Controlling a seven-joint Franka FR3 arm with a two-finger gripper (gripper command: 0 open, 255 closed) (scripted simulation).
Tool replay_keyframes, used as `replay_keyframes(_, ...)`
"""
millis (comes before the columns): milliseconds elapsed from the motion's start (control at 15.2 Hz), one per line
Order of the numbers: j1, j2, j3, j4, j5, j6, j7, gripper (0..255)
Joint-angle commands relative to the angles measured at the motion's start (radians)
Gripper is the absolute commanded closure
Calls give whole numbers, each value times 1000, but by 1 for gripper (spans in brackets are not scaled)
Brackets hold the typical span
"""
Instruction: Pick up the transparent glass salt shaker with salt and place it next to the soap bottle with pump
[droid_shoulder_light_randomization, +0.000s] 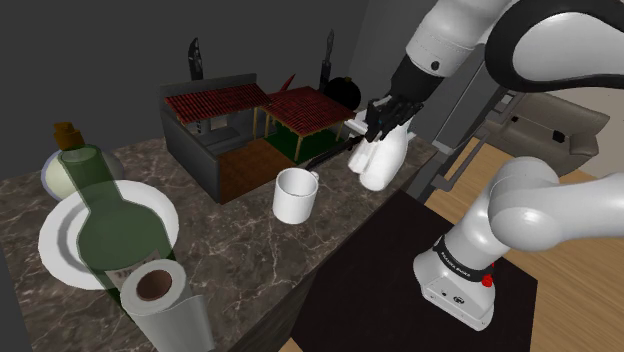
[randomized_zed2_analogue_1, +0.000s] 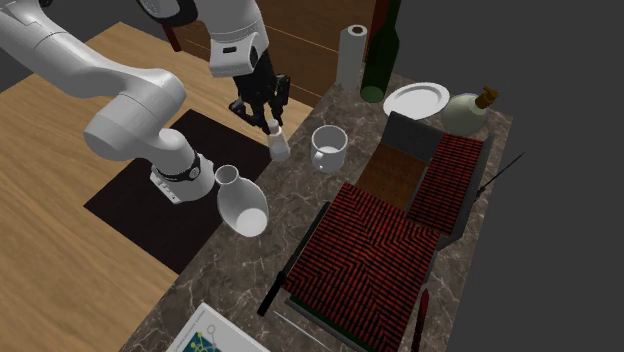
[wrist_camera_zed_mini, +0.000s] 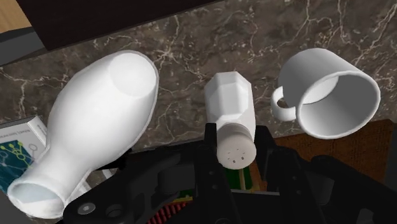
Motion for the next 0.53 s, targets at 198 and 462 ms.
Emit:
replay_keyframes(198,-9,10,-12,69,-12,-59,-3,255)
replay_keyframes(462,-15,19,-21,127,-20,-107,-6,255)
